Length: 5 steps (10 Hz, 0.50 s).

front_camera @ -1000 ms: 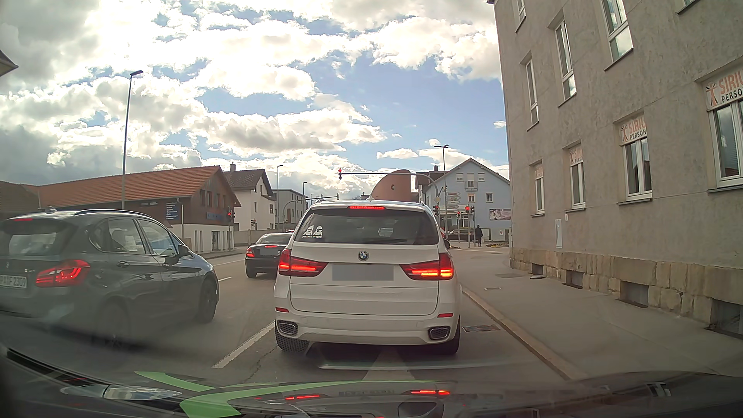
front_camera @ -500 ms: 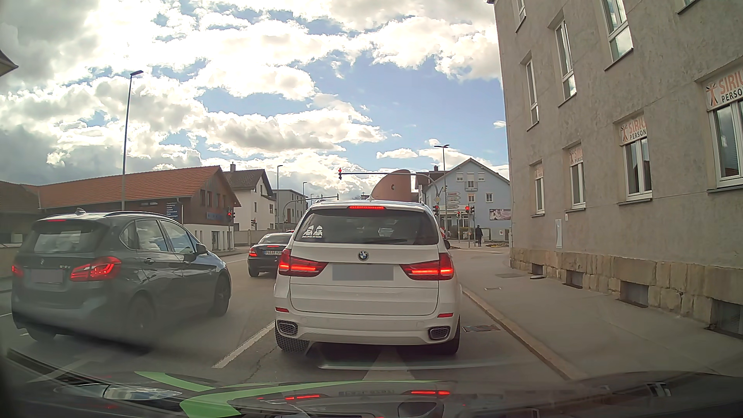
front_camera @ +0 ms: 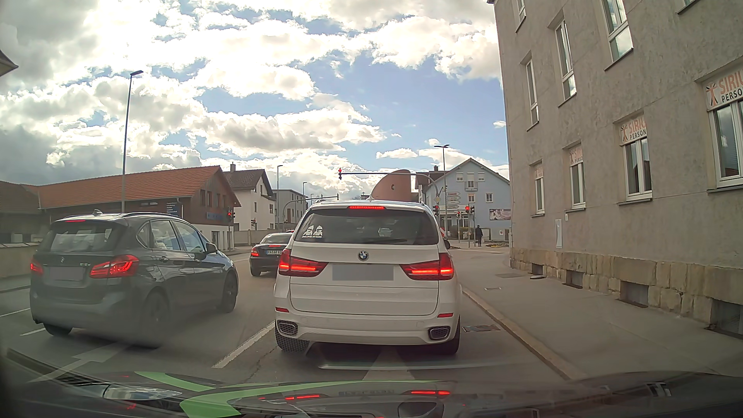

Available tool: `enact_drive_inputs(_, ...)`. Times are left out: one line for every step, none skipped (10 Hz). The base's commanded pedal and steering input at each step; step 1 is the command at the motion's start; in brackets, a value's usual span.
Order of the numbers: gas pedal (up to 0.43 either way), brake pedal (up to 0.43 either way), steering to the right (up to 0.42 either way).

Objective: Follow the waypoints while adhering to traffic rules and regulations

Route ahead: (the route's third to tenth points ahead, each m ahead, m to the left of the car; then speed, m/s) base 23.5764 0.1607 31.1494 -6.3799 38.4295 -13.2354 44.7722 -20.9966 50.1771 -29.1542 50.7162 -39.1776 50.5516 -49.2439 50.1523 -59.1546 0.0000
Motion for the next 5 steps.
enact_drive_inputs(0.000, 0.280, -0.004)
enact_drive_inputs(0.000, 0.280, -0.004)
enact_drive_inputs(0.000, 0.280, -0.004)
enact_drive_inputs(0.000, 0.280, -0.004)
enact_drive_inputs(0.000, 0.287, -0.004)
